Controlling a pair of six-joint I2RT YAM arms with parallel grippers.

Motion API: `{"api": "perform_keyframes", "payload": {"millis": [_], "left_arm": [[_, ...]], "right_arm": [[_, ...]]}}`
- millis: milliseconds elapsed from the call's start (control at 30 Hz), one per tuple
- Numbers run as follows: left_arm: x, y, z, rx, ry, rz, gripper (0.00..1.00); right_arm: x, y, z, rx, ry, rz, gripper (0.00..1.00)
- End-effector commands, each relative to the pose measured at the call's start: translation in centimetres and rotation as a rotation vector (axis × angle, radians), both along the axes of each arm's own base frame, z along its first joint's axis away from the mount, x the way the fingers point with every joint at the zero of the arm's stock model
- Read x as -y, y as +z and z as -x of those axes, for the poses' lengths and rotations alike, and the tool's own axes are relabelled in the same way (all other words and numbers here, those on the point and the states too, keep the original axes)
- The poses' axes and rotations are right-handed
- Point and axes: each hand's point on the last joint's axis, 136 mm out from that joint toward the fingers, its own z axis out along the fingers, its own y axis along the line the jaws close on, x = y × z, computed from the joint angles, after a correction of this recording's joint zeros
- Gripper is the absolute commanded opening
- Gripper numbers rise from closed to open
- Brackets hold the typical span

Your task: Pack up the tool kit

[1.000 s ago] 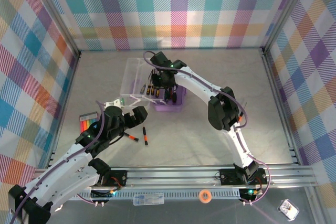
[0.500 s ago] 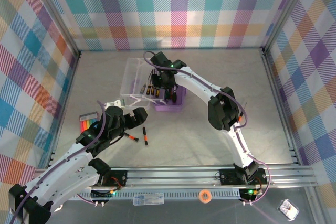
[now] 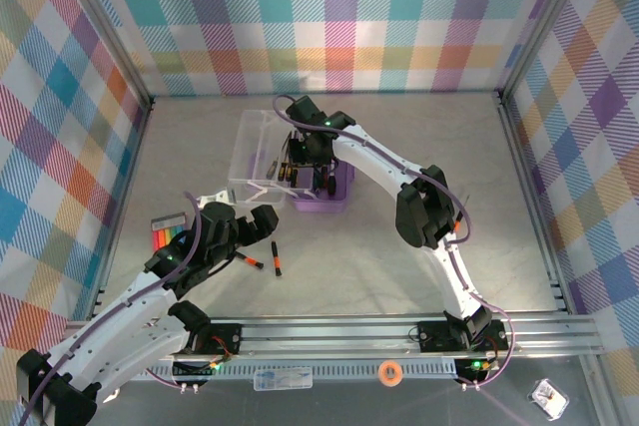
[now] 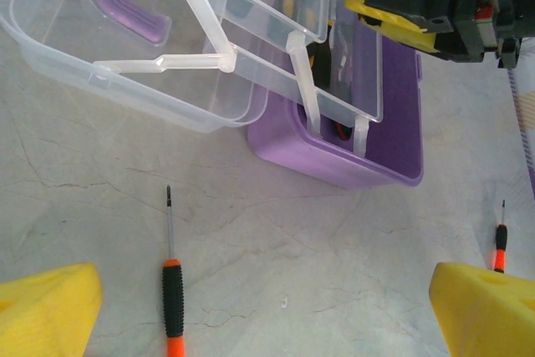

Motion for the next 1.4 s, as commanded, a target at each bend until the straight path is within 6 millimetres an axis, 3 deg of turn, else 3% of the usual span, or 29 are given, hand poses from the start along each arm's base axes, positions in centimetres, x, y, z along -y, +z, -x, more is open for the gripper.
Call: {"api": "perform_keyframes", "payload": {"millis": [0, 267, 367, 433, 600, 733, 867, 1000, 1233, 1367], "left_arm": [[-0.8, 1.0, -0.2, 0.004, 0.038, -0.026, 1.00], [-6.6, 1.2, 0.9, -0.076, 0.306, -0.185, 0.95], [-9.2, 1.7, 1.8, -0.090, 0.421, -0.237, 0.91], [-9.9, 0.8, 2.3, -0.124, 0.457, -0.264, 0.87], [-8.8, -3.3, 3.1, -0.297, 0.446, -0.272, 0.67], [-7.8, -6.3, 3.7, -0.402, 0.478, -0.224, 0.39], [-8.1, -7.8, 4.0, -0.477, 0.583, -0.227, 0.42], [-6.9, -9.0, 3.0, -0.545, 0.598, -0.255, 0.50], [-6.4, -12.1, 3.3, -0.671, 0.657, -0.311, 0.46], [-5.1, -13.9, 2.9, -0.708, 0.620, -0.257, 0.45]], "right_arm": [[0.1, 1.8, -0.1, 0.015, 0.014, -0.020, 0.29], [2.1, 7.8, 1.3, 0.146, -0.010, -0.088, 0.28], [3.7, 8.7, 2.7, 0.178, -0.033, -0.111, 0.28], [4.9, 8.7, 3.6, 0.194, -0.048, -0.113, 0.29], [7.9, 7.2, 6.1, 0.207, -0.066, -0.091, 0.25], [9.9, 5.1, 8.7, 0.179, -0.062, -0.082, 0.24], [11.9, 3.5, 10.7, 0.160, -0.075, -0.066, 0.24], [13.0, 2.3, 11.8, 0.144, -0.083, -0.050, 0.24], [14.7, 1.5, 12.6, 0.154, -0.100, -0.012, 0.25], [15.0, 1.8, 12.7, 0.160, -0.099, -0.009, 0.25]]}}
